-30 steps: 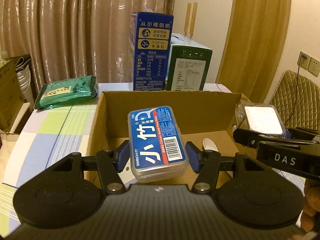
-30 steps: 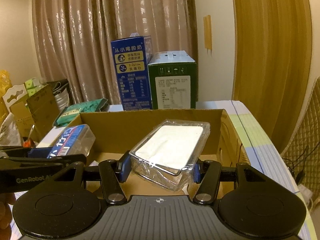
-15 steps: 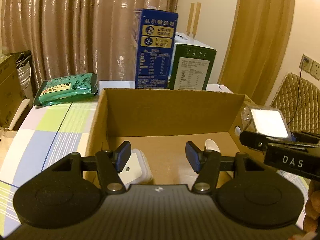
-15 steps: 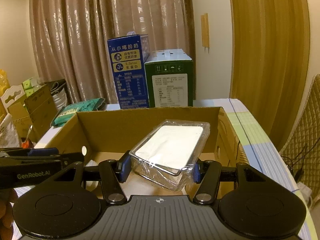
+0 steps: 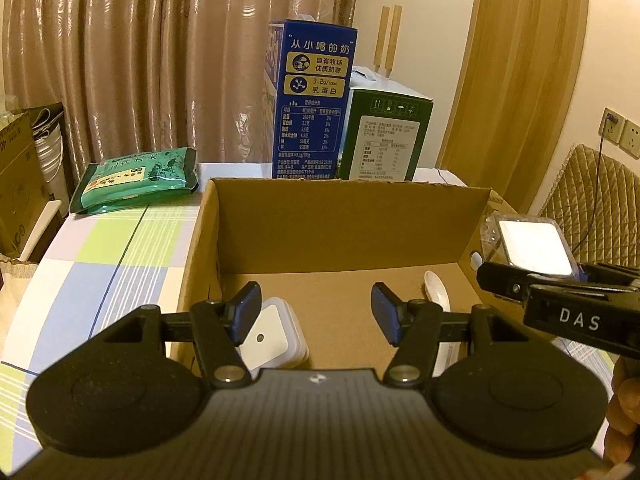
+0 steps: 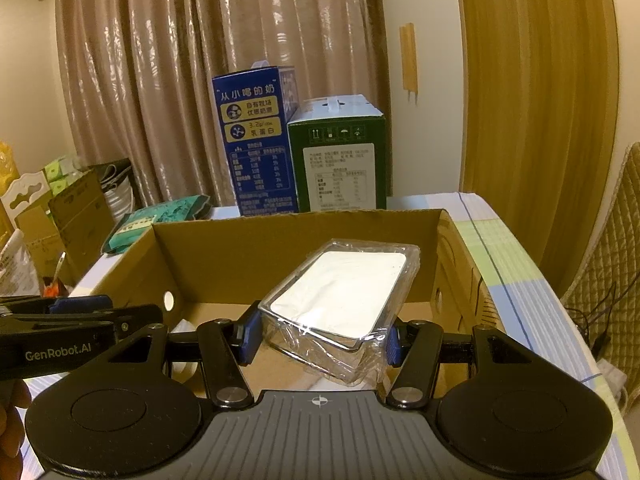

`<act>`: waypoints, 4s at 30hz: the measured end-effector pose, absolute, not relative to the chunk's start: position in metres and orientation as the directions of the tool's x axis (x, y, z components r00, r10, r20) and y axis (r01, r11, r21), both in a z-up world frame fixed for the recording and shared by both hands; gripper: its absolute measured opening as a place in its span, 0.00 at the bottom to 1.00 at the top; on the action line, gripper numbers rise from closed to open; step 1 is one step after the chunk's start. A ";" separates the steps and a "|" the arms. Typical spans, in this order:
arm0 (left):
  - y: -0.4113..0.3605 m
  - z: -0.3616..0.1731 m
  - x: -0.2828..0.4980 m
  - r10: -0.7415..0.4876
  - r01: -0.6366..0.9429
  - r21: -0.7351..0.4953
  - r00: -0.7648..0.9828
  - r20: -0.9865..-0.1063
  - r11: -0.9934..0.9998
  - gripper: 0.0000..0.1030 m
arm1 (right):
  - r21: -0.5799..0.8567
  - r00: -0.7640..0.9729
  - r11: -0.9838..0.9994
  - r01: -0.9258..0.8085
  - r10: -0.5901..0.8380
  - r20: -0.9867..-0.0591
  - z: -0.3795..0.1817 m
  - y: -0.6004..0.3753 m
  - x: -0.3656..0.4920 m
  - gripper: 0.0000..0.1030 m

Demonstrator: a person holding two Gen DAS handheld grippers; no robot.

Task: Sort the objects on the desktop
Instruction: 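Lower the clear case into the cardboard box and open the right gripper, then move both tools back toward the remaining items on the table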

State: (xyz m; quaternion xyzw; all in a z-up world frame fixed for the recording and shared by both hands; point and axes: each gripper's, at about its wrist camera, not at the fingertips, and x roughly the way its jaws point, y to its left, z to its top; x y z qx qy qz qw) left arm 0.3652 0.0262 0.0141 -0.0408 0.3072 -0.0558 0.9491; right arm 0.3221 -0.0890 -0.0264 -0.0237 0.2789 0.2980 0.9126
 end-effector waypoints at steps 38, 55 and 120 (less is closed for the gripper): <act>0.026 0.012 0.361 -0.126 0.086 -0.096 0.806 -0.579 0.992 0.55 | 0.105 0.654 0.809 -0.578 0.536 -0.533 -0.032 -0.086 0.321 0.72; 0.027 0.020 0.350 -0.107 0.084 -0.066 0.811 -0.575 0.994 0.59 | 0.100 0.672 0.816 -0.569 0.532 -0.515 -0.028 -0.099 0.315 0.72; 0.046 -0.021 0.121 -0.077 0.066 -0.041 0.757 -0.649 0.997 0.97 | 0.088 0.499 0.736 -0.672 0.538 -0.680 -0.101 -0.218 0.135 0.98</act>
